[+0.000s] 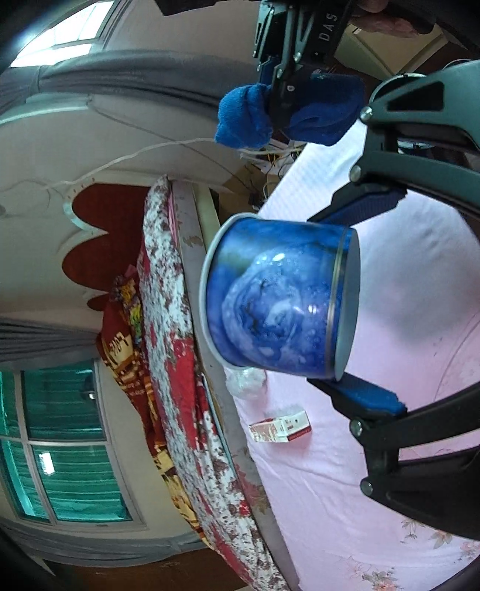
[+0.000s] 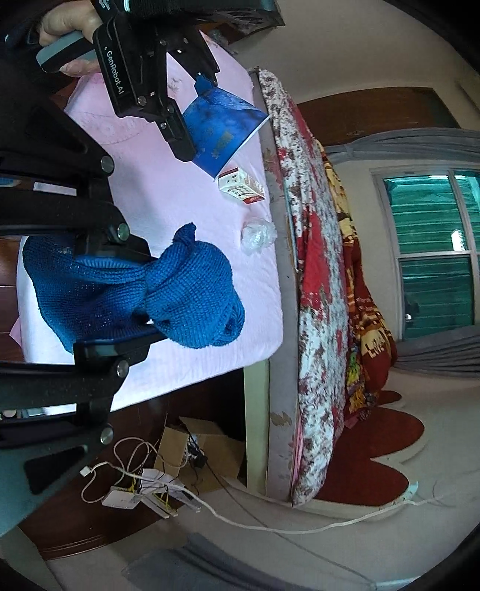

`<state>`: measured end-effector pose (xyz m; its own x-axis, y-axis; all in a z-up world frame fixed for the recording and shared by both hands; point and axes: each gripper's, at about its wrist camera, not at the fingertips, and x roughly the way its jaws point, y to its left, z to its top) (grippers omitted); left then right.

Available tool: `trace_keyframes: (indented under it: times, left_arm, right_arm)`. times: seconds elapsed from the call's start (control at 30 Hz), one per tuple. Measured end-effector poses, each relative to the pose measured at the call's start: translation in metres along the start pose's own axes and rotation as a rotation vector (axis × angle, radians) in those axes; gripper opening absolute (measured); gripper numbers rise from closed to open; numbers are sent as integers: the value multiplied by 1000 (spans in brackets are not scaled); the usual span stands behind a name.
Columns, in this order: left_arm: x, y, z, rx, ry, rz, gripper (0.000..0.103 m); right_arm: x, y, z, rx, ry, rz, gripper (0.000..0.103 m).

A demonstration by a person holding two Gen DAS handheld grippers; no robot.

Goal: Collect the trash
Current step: 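Carry the blue cup and blue cloth over the black bin and open both grippers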

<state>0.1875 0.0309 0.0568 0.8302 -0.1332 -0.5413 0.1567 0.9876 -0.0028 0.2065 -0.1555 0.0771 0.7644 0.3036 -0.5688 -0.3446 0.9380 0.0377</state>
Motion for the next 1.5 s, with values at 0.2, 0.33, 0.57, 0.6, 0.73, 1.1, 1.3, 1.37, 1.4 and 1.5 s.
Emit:
trace_keyframes:
  times: [0.2, 0.33, 0.57, 0.6, 0.73, 1.1, 1.3, 1.37, 1.4, 1.5]
  left_arm:
    - [-11, -22, -3, 18, -20, -34, 75]
    - [-16, -45, -8, 55, -22, -75, 75]
    - [-13, -88, -21, 120, -4, -161, 75]
    - [-12, -96, -23, 131, -1, -172, 75]
    - [-12, -124, -33, 172, 15, -214, 75]
    - [-4, -198, -57, 268, 86, -330, 75]
    - [6, -227, -81, 310, 156, -396, 75]
    - [11, -235, -90, 327, 188, -418, 74]
    - [14, -239, -94, 333, 200, -424, 74]
    - [25, -248, -104, 345, 244, -444, 74]
  right_arm:
    - [-33, -11, -14, 7, -28, -9, 29]
    - [-53, -22, -26, 17, -41, -29, 29]
    - [-79, -63, -62, 76, -26, -98, 29]
    - [-82, -70, -68, 87, -21, -111, 29]
    - [-94, -95, -88, 129, -7, -147, 29]
    - [-113, -146, -140, 202, 61, -226, 29]
    - [-115, -169, -175, 251, 127, -257, 29]
    - [-116, -175, -184, 255, 145, -266, 29]
    - [-115, -178, -188, 254, 153, -270, 29]
    - [-109, -190, -207, 265, 198, -283, 29]
